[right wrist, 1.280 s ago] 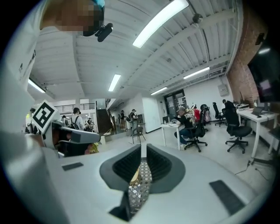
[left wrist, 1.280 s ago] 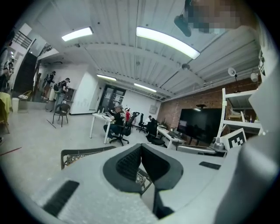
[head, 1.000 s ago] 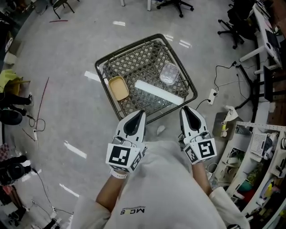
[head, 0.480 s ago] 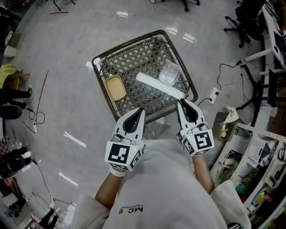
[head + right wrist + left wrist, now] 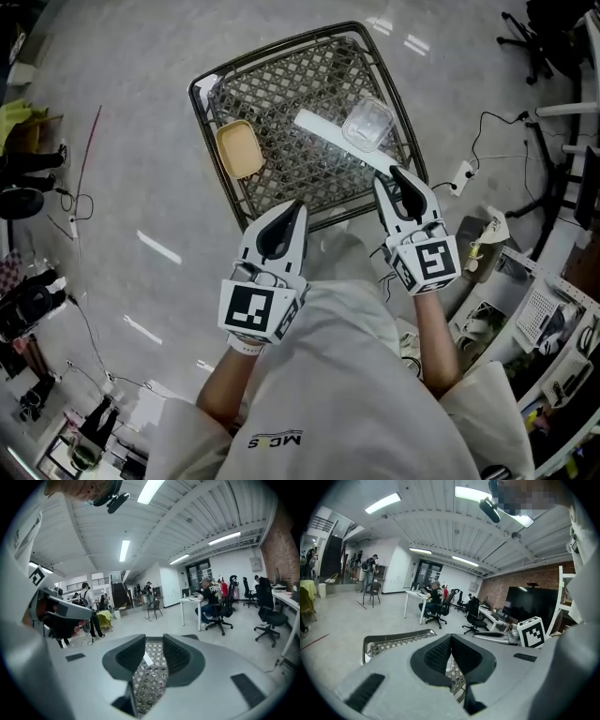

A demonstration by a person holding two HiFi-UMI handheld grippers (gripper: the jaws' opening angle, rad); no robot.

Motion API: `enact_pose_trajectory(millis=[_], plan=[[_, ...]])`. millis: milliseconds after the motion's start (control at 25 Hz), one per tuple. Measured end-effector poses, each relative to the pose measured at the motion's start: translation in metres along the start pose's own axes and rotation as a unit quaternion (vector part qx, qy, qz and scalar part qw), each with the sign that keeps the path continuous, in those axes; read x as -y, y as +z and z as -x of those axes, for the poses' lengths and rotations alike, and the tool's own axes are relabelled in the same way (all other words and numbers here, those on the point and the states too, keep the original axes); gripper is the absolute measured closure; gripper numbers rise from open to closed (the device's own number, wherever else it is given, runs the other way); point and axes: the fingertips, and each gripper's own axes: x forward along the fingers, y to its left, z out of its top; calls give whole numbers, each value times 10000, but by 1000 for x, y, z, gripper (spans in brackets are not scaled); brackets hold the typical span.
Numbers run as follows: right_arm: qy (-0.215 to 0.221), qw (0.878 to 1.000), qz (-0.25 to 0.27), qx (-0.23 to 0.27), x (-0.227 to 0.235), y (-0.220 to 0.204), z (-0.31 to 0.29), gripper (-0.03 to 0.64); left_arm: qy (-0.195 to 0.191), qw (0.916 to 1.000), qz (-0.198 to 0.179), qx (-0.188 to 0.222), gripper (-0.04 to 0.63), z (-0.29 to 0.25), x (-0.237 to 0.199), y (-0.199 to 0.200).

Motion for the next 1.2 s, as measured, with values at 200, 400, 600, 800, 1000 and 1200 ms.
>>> enact_pose_trajectory(millis=[200, 400, 600, 800, 1000, 1200], plan=[[164, 9994, 97, -290, 11, -22, -29, 477, 72, 9995, 196, -223, 569, -15, -3, -19], [346, 9971, 319, -589, 21, -53, -57, 466, 117, 9987, 318, -393, 570, -34, -6, -38], [459, 9936, 479, -917, 32, -88, -82, 460, 208, 9970, 500, -562, 569, -52, -17, -62], [559, 9901, 590, -1143, 39, -117, -106, 454, 300, 9953, 585, -709, 569, -67, -30, -79], [589, 9862, 712, -1375, 54, -153, -127, 448, 284, 9944, 590, -833, 569, -86, -35, -100], [687, 9831, 685, -1550, 57, -188, -147, 442, 260, 9920, 611, -1077, 569, -97, -38, -120]])
